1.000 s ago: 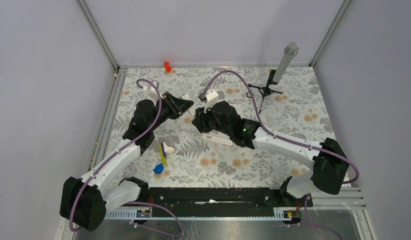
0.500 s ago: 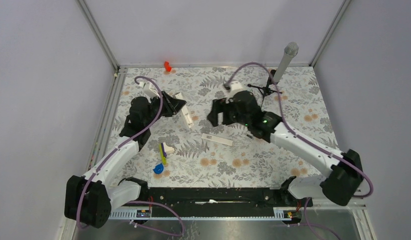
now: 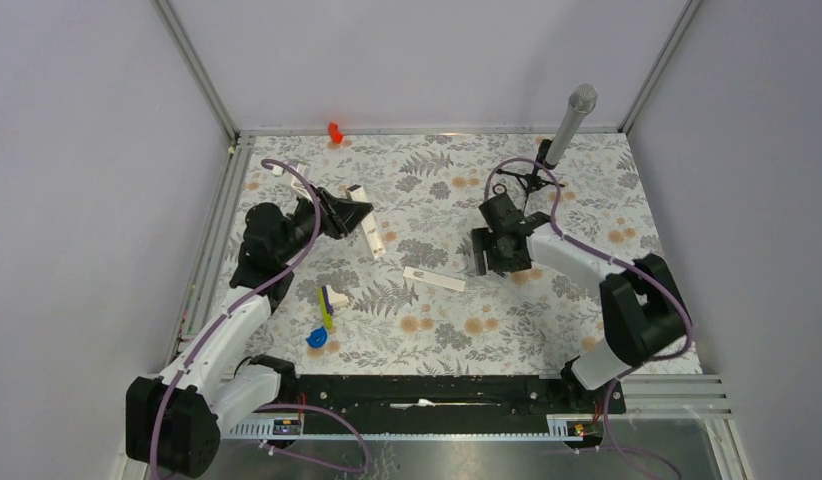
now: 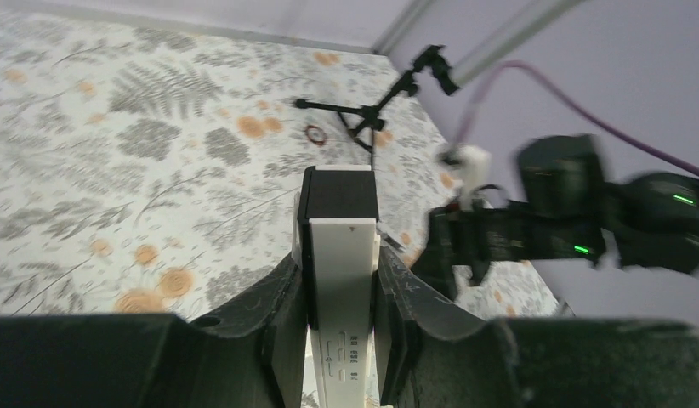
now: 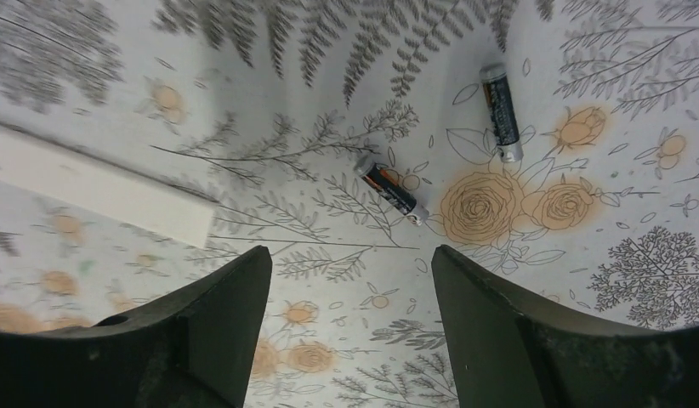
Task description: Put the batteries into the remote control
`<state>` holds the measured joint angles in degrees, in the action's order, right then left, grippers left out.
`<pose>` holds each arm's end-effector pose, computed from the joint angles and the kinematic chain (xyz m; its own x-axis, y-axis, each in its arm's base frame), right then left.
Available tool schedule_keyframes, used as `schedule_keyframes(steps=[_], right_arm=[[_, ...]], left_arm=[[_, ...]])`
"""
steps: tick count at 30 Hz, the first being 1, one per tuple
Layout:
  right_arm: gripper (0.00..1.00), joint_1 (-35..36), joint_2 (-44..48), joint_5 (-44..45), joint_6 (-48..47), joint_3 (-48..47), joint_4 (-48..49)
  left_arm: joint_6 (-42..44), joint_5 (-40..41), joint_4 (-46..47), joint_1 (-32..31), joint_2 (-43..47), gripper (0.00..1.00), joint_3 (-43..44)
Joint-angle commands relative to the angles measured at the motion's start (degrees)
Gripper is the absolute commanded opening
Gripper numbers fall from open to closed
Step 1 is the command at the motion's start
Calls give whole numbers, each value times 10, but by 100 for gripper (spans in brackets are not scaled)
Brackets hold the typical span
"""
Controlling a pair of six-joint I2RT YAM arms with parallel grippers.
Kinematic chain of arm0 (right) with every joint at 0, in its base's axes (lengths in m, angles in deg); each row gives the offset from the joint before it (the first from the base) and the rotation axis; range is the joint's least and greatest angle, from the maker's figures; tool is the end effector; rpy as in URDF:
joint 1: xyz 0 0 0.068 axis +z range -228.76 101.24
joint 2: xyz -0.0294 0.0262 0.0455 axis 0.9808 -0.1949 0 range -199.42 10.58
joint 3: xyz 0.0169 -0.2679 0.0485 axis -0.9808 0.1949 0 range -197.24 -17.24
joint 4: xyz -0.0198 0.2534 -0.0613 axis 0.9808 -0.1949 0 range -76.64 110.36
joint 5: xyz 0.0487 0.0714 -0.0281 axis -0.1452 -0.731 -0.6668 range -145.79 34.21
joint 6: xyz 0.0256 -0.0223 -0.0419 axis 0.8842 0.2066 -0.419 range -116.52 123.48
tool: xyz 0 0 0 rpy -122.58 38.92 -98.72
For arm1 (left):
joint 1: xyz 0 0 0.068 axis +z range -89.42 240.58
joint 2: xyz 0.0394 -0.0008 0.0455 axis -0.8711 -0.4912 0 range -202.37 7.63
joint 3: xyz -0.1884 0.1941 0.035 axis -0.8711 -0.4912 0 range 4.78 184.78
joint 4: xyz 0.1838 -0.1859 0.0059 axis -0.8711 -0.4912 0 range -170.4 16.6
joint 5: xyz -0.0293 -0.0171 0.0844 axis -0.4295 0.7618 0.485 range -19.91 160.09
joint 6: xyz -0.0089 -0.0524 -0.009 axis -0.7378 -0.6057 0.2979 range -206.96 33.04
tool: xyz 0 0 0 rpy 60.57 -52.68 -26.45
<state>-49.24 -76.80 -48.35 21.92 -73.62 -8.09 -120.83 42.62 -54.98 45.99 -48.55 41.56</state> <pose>0.2671 0.1460 0.2083 -0.8473 -0.1193 -0.5175 -0.1721 0.9835 0.0550 0.2183 -0.0738 0.3061 -0.3872 -0.4103 -0.8257 0.5468 0.6188 -0.5639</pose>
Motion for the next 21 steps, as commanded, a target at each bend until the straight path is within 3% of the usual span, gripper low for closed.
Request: schedule_keyframes(steps=[1, 9, 21], right_arm=[[77, -2, -60, 16, -58, -40, -50], [66, -5, -105, 24, -96, -54, -41], [67, -35, -132, -39, -171, -64, -32]], left_arm=[[10, -124, 92, -1, 14, 0, -6], [6, -177, 109, 0, 10, 0, 6], [1, -289, 124, 0, 6, 0, 29]])
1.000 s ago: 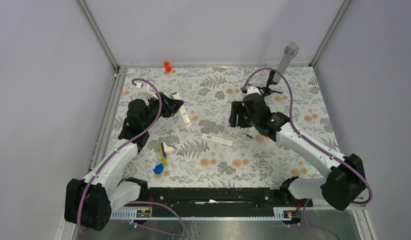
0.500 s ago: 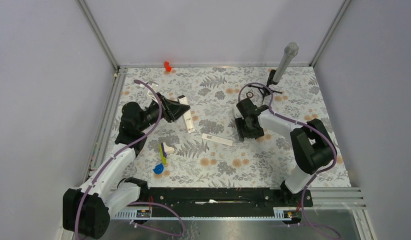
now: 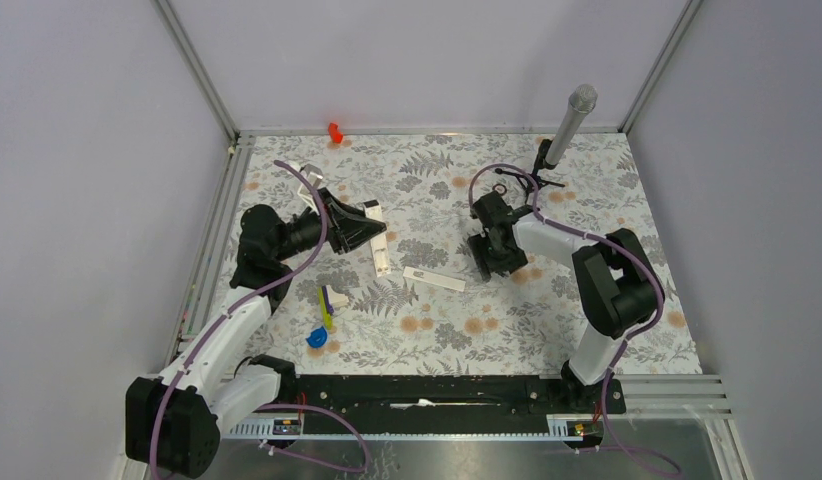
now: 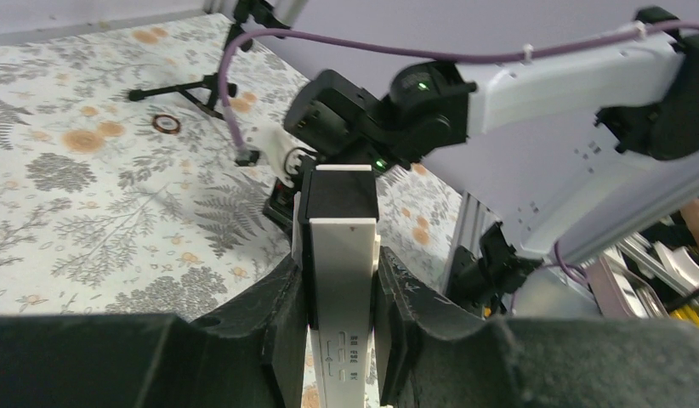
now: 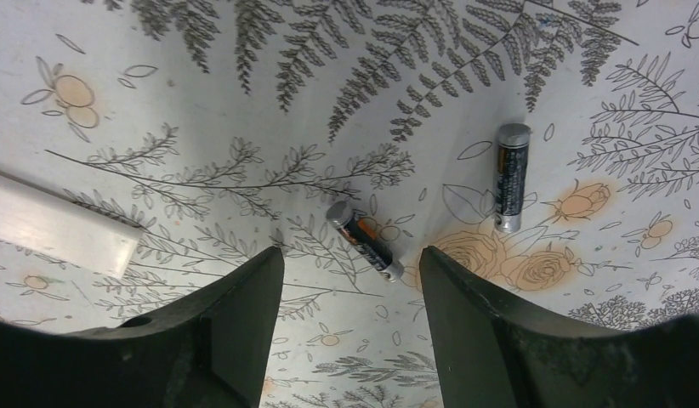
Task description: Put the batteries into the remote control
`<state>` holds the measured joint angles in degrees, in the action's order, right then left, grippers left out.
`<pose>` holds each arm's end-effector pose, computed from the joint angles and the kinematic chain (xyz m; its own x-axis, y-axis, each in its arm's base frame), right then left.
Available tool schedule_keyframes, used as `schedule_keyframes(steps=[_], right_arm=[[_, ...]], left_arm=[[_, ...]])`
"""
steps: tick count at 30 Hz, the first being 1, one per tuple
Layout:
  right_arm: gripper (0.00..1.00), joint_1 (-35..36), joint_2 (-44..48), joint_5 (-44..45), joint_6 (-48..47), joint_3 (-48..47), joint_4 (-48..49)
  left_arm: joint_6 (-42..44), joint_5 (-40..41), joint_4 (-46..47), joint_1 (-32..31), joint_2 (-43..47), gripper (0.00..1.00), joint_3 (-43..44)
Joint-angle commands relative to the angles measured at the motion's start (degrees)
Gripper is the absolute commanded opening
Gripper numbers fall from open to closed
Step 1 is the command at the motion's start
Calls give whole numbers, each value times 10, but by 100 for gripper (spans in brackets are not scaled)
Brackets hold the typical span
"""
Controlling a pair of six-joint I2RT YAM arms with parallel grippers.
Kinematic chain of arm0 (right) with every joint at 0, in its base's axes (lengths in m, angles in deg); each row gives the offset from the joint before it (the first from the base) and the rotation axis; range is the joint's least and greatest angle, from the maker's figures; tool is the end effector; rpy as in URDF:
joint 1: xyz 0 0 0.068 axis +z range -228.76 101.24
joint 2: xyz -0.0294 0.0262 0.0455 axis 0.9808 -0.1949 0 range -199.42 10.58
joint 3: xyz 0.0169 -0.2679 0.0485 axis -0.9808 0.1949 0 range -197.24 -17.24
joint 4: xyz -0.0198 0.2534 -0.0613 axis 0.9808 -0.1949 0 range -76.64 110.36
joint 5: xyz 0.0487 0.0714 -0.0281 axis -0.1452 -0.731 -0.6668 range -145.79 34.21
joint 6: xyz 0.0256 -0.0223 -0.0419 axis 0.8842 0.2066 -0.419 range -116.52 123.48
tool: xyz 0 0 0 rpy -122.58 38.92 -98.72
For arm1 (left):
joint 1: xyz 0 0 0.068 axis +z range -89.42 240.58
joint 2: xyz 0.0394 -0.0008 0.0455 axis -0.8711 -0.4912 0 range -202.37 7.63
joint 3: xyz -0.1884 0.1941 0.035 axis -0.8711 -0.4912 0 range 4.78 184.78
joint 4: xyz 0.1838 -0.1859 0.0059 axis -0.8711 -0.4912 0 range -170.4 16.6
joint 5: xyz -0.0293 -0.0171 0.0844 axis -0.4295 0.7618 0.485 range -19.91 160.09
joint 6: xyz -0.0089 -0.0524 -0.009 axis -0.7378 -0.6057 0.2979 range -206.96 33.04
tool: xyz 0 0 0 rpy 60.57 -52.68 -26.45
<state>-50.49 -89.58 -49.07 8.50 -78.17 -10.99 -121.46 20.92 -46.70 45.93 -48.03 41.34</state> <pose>0.2931 0.1530 0.1617 -0.8656 -0.3668 -0.3409 -0.3617 0.9288 -0.0808 0.2049 -0.0814 0.3208 -0.3993 -0.2785 -0.8735 0.8067 0.3460 -0.4791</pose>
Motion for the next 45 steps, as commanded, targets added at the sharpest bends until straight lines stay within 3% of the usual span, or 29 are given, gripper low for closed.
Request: schedule_keyframes(steps=[1, 5, 9, 20, 23, 26, 29, 33, 41, 45], right_arm=[[67, -28, -4, -41, -42, -17, -3], [68, -35, -10, -55, -47, -17, -10], [63, -35, -22, -53, -62, -25, -9], [18, -36, -50, -81, -16, -43, -24], [20, -36, -43, -71, -2, -37, -19], [46, -36, -29, -63, 2, -31, -14], [49, -36, -18, -55, 3, -26, -18], [43, -35, -25, -53, 4, -33, -41], [21, -36, -52, -36, 19, -41, -46], [12, -36, -42, -30, 28, -40, -37]], left_arm=[[11, -79, 37, 0, -1, 0, 35], [17, -98, 31, 0, -8, 0, 44], [11, -102, 39, 0, -9, 0, 39], [7, -105, 39, 0, -13, 0, 43], [6, -99, 39, 0, -11, 0, 40], [6, -95, 37, 0, -9, 0, 39], [8, -91, 36, 0, -8, 0, 38], [8, -87, 35, 0, -9, 0, 38], [13, -75, 24, 0, -7, 0, 38], [30, -22, -25, 0, -3, 0, 42]])
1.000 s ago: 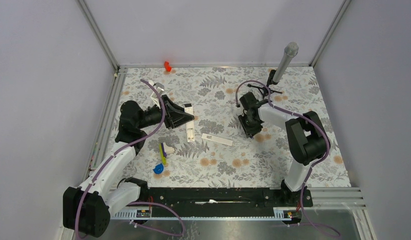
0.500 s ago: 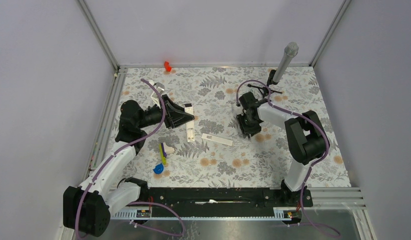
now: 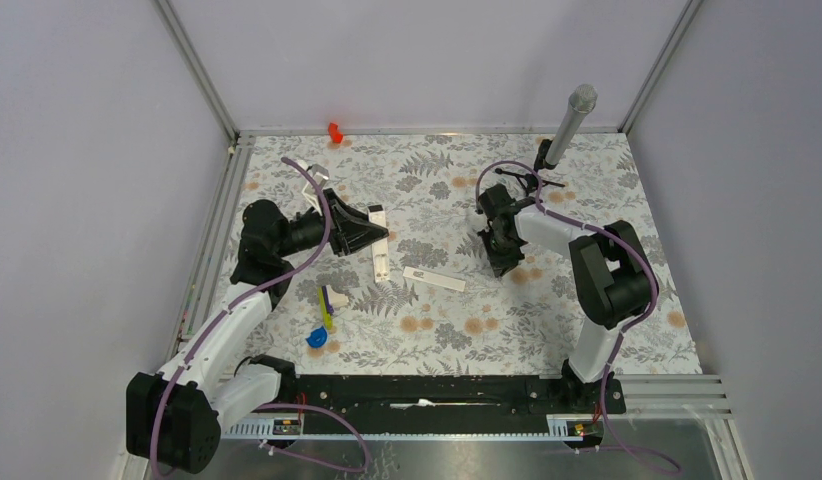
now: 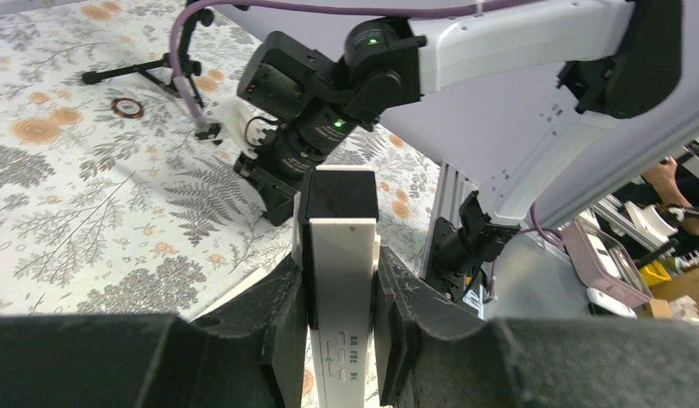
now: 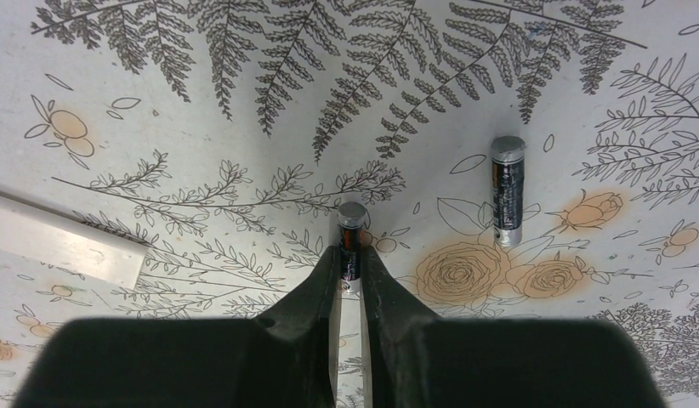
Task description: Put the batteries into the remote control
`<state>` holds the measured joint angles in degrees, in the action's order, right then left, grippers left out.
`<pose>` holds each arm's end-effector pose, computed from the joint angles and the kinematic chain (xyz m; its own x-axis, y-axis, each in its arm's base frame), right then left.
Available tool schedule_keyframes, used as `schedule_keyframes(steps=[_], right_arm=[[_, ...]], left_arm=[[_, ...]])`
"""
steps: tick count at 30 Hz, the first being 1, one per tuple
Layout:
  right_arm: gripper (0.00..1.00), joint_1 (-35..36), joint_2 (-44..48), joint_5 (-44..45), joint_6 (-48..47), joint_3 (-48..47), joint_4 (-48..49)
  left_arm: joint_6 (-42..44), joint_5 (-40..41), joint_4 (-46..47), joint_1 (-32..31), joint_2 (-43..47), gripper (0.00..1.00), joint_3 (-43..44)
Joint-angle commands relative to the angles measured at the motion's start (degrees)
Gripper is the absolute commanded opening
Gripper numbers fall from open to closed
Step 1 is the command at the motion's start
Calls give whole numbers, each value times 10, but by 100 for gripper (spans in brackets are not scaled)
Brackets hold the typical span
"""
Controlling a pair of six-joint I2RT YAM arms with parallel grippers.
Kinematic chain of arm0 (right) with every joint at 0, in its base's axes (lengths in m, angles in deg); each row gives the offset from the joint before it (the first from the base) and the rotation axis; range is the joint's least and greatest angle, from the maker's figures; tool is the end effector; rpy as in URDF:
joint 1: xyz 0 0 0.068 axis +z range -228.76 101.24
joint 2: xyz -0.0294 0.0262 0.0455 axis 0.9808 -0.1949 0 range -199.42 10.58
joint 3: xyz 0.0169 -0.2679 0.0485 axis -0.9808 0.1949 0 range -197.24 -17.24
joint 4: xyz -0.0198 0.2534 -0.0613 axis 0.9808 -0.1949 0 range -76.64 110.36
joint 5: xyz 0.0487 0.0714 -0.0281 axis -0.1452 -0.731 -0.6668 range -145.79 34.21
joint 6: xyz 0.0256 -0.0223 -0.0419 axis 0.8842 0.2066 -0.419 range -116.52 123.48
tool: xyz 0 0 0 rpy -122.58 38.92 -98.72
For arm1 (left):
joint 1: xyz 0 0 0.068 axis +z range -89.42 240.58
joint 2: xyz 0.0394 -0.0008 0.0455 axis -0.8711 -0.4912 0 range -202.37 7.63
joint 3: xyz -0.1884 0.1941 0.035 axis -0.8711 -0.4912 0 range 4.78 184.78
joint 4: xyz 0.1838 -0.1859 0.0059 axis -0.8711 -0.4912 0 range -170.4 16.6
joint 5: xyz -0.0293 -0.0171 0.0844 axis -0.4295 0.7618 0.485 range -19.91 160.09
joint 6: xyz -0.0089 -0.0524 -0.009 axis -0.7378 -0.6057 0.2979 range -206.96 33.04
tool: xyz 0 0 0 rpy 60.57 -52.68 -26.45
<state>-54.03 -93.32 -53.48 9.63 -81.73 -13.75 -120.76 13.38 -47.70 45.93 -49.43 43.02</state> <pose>0.3111 0.1418 0.1555 -0.9096 -0.3011 -0.2862 -0.3120 0.9501 -0.0080 0.2060 -0.0846 0.3239 -0.4277 -0.2039 -0.8806 0.8469 0.2500 -0.4692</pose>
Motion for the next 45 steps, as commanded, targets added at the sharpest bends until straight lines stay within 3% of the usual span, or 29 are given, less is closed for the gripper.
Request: schedule_keyframes(steps=[1, 6, 11, 17, 19, 22, 30, 34, 38, 41, 45], right_arm=[[11, 0, 5, 8, 21, -4, -4], [14, 0, 89, -108, 21, 3, 36], [13, 2, 196, -295, 40, 44, 159], [14, 55, 330, -414, 46, 109, 321], [18, 98, 367, -410, 11, 118, 351], [20, 157, 394, -386, -43, 102, 317], [18, 208, 395, -351, -95, 94, 279], [22, 212, 381, -265, -28, 59, 258], [23, 211, 315, -125, 96, -55, 119], [18, 212, 269, -129, 170, -121, 23], [17, 224, 255, -128, 193, -132, -4]], left_arm=[[23, 77, -32, 0, 11, 0, 26], [-35, 131, -71, 0, -13, 0, 28], [-110, 169, -36, -2, -35, 0, 3], [-145, 182, -35, -12, -68, 0, -4], [-141, 178, -36, -22, -76, 0, -1], [-128, 168, -47, -35, -90, 0, 11], [-126, 157, 14, -61, -95, 0, -2], [-170, 193, 56, -68, -96, 0, -25], [-284, 292, 50, -86, -103, 0, -50], [-373, 324, 127, -100, -129, 0, -82], [-389, 340, 153, -111, -155, 0, -83]])
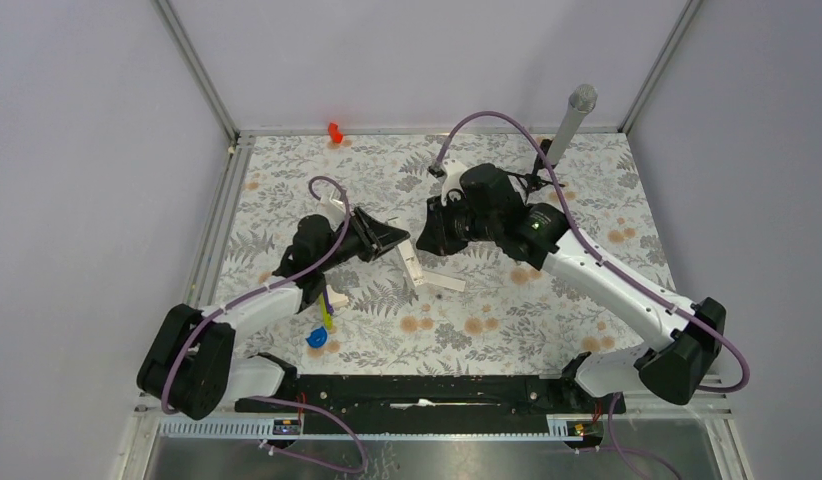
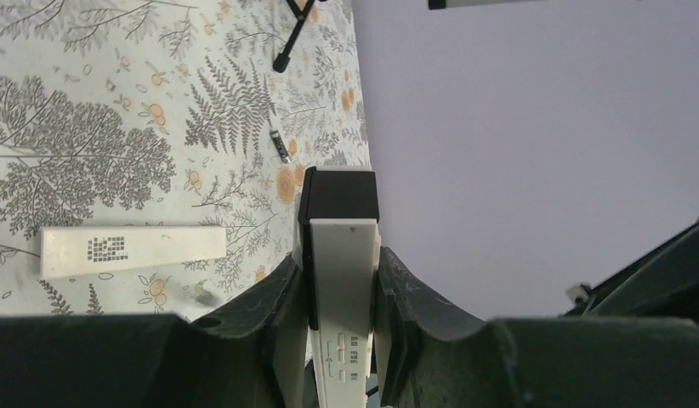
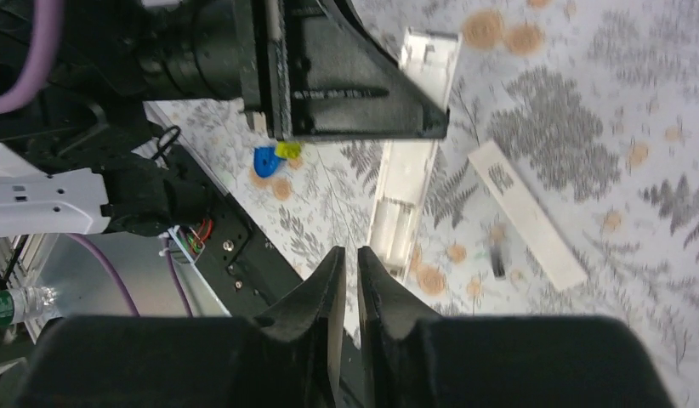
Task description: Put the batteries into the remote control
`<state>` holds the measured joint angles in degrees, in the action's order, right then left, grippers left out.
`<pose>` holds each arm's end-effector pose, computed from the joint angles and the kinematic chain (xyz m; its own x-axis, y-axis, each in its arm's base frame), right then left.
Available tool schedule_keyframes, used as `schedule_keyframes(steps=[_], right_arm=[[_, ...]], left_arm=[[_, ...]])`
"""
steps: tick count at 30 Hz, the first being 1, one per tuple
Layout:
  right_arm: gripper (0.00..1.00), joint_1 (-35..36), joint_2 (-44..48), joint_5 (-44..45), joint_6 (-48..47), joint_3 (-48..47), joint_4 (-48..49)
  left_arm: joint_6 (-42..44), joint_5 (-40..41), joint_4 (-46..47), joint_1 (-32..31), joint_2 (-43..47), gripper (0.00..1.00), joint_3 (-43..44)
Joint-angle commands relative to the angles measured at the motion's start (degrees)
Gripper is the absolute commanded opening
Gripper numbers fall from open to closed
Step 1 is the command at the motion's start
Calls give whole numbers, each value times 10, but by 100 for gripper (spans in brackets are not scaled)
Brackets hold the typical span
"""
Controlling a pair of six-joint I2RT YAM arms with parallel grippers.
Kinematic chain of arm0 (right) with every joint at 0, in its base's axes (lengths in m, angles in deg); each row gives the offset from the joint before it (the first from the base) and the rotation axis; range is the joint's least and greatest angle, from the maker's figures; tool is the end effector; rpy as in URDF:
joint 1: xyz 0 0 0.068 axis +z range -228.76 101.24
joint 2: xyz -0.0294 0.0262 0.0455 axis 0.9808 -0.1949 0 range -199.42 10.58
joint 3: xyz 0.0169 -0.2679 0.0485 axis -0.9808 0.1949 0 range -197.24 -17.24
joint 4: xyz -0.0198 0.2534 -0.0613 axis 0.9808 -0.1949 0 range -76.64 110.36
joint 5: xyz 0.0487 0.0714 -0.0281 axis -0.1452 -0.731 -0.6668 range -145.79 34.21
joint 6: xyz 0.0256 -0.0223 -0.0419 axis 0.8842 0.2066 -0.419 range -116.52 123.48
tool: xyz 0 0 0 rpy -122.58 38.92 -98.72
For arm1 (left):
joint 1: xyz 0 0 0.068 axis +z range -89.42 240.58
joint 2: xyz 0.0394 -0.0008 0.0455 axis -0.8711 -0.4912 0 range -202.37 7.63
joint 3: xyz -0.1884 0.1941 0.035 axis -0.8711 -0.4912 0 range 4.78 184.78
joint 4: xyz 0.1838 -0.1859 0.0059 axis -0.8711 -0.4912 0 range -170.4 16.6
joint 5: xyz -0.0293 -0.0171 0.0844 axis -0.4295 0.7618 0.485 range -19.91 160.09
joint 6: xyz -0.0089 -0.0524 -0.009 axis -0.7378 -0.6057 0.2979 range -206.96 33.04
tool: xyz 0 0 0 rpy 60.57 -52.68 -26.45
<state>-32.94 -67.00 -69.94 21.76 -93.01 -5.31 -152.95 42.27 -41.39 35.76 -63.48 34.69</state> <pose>0.2071 0.2257 0.3734 -0.5709 -0.1510 -0.8070 -0.7029 0.5977 0.3854 0.2314 -0.1253 0.2301 -0.7801 -0.5294 -0.3334 0.1886 0.3091 -0.9321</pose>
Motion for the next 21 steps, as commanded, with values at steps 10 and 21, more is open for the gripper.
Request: schedule_keyframes(steps=[10, 21], right_arm=[[30, 12, -46, 186, 32, 73, -27], [52, -30, -163, 199, -105, 128, 131]], left_arm=[[97, 198, -52, -8, 18, 0, 3], [153, 242, -102, 0, 72, 0, -27]])
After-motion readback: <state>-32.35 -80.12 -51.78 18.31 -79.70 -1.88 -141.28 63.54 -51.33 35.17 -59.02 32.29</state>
